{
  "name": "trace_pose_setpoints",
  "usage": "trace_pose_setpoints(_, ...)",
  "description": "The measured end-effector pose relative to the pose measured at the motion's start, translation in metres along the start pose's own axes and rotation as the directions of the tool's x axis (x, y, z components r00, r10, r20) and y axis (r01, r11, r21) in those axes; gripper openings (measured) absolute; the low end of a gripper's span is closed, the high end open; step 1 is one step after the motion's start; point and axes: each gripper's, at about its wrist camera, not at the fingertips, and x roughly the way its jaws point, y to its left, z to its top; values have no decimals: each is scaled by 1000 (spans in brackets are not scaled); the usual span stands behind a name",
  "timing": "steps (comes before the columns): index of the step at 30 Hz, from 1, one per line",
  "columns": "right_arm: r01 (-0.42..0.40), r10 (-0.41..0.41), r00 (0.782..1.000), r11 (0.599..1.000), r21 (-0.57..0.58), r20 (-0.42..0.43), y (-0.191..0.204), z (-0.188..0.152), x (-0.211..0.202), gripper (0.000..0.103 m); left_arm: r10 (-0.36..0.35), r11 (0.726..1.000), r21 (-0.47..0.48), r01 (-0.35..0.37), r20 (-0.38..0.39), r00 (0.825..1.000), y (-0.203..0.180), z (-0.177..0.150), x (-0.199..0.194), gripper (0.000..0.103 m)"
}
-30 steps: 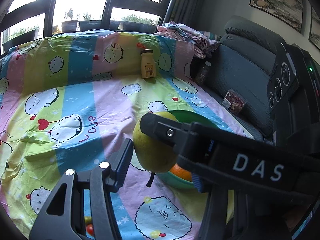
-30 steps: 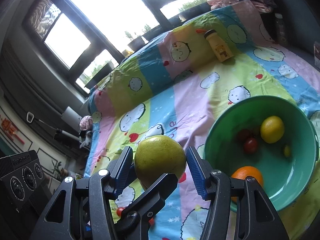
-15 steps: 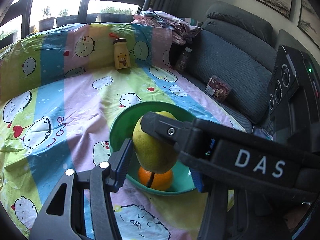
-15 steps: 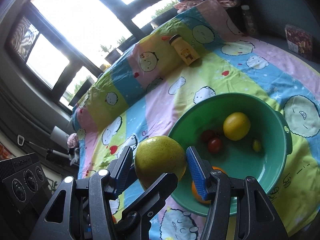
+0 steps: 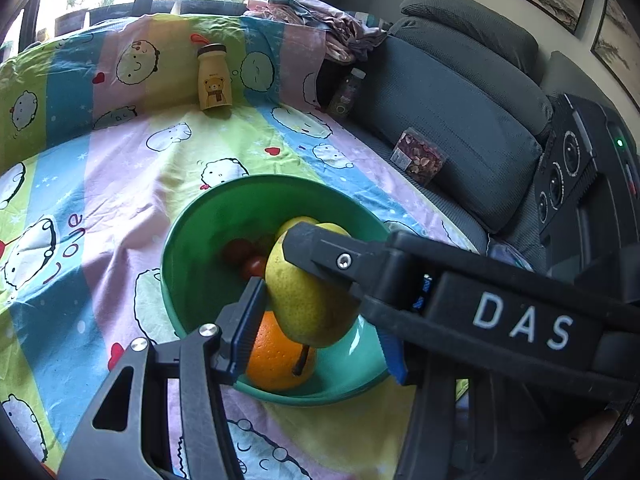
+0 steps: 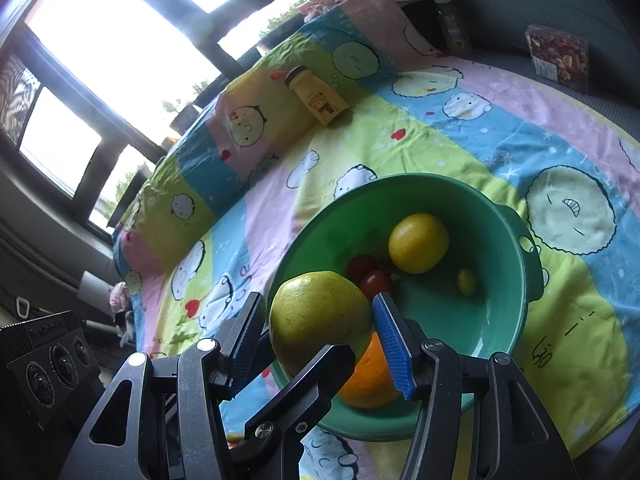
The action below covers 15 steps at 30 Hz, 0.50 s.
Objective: Organize fruits
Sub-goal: 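Carry the pear in the right tool over the green basin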
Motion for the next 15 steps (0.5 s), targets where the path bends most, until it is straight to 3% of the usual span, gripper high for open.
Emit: trace_pose_setpoints(15,62,-61,997,998,33,-42,-17,1,9,59,-36,999,-33,34,-65,997,1,-4,22,53)
